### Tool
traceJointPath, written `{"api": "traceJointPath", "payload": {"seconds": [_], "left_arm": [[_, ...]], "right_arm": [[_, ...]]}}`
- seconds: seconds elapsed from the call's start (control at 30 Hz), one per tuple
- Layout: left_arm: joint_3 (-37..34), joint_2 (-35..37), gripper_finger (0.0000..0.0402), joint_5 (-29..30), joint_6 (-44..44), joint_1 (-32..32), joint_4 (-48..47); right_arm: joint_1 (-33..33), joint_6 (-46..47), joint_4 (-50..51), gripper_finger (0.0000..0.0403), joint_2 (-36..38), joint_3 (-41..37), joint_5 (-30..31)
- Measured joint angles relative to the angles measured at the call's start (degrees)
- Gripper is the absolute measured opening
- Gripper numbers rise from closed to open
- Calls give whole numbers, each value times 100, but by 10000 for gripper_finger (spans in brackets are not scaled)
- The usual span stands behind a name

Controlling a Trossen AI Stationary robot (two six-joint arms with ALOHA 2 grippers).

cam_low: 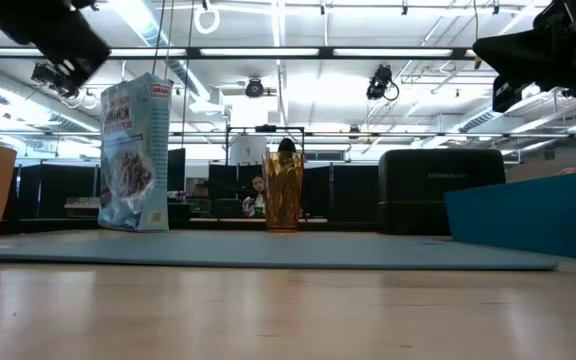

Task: Arrange a breakfast setting
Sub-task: Put the yellow cup on the light blue mat

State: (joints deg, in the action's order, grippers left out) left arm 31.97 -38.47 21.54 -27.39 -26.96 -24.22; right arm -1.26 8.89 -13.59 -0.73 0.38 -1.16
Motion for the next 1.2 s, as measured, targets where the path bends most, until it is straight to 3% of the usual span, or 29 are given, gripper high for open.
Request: {"api": "traceJointPath", "payload": {"seconds": [0.13,0.37,0.5,0.67,0.9,1.0,1.2], "left_arm": [[1026,-761,7,219,-1373,-509,-1625],[2503,-1619,7,-548,-2972,-807,-3780],[2782,-1821,26,-816,-3673,-792,-4807],[2760,-1961,96,-1302,-4548,-658,-6067],[2760,-2090,176,-1243,-4550,-464,-6081],[2633,-2266,184,-1294,-4462,-310,-6089],[1827,-2469,185,-1984,-4398,262,-5871]], "right_arm": [[0,-1,-13,28,0,-2,1],[0,-1,-41,28,0,-2,1],[0,-1,-53,28,0,0,-1],[0,-1,-51,28,0,0,0],[0,-1,-52,28,0,0,-1],[0,1,-52,28,2,0,1],[0,-1,-88,28,0,0,1]]}}
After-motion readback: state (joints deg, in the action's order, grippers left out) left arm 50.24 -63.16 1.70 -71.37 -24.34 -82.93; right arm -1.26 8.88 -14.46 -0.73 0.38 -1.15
